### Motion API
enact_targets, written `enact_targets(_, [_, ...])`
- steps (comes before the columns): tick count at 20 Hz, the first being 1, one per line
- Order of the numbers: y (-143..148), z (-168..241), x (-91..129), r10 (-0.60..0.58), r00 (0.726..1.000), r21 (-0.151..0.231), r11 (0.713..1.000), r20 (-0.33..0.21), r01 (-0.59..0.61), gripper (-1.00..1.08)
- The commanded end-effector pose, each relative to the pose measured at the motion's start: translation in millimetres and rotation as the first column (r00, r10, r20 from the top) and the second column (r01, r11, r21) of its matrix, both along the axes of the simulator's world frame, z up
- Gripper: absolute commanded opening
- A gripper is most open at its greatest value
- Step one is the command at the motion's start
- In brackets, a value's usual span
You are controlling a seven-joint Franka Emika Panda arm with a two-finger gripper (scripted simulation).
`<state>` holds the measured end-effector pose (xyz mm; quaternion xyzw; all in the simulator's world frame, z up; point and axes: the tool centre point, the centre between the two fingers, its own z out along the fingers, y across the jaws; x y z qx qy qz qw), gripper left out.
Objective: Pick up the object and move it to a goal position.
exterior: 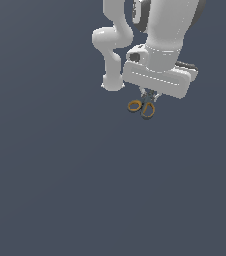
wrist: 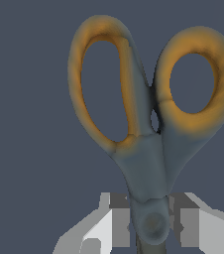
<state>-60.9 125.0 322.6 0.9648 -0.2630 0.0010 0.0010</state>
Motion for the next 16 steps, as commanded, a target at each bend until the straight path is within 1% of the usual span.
enact_targets(1, [12.7, 20.7, -0.5, -0.001, 1.000, 0.000, 1.000, -0.001, 0.001, -1.00])
enact_targets(8, [36.4, 57.7, 0.7, 0.001, 1.000, 0.002, 1.000, -0.001, -0.001, -1.00])
enact_targets(16, [45.0, 70.9, 1.8, 0.001, 1.000, 0.002, 1.000, -0.001, -0.001, -1.00])
